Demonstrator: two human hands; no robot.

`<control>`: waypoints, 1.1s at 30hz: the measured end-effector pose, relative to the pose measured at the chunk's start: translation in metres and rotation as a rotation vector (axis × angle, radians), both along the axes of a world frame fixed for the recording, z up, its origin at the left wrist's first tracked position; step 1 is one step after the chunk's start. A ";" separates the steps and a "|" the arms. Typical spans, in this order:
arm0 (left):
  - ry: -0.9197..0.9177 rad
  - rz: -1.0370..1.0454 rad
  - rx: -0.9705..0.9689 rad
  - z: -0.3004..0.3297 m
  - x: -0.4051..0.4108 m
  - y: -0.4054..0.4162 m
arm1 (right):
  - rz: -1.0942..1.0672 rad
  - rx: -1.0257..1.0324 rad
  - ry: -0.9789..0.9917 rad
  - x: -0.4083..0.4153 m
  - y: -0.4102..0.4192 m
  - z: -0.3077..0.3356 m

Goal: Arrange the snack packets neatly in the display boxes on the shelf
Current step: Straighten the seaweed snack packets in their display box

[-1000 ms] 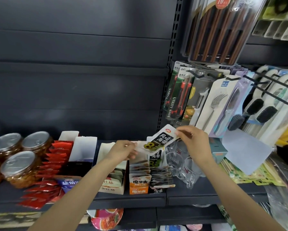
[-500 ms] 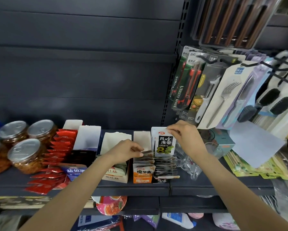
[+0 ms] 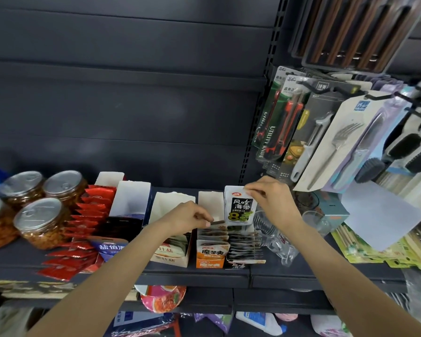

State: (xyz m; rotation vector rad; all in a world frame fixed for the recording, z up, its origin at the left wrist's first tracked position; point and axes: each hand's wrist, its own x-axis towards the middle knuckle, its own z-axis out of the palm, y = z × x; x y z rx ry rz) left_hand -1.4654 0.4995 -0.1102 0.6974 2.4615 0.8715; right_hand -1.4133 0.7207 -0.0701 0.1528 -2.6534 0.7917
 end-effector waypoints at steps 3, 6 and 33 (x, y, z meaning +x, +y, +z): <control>-0.009 0.003 0.008 -0.002 -0.001 0.000 | 0.033 0.030 -0.111 -0.002 0.000 -0.011; -0.007 -0.001 0.000 -0.002 -0.001 0.000 | 0.046 0.053 -0.212 -0.006 0.000 -0.024; 0.074 0.055 -0.003 -0.006 0.013 0.008 | 0.149 0.166 -0.475 0.020 0.010 -0.023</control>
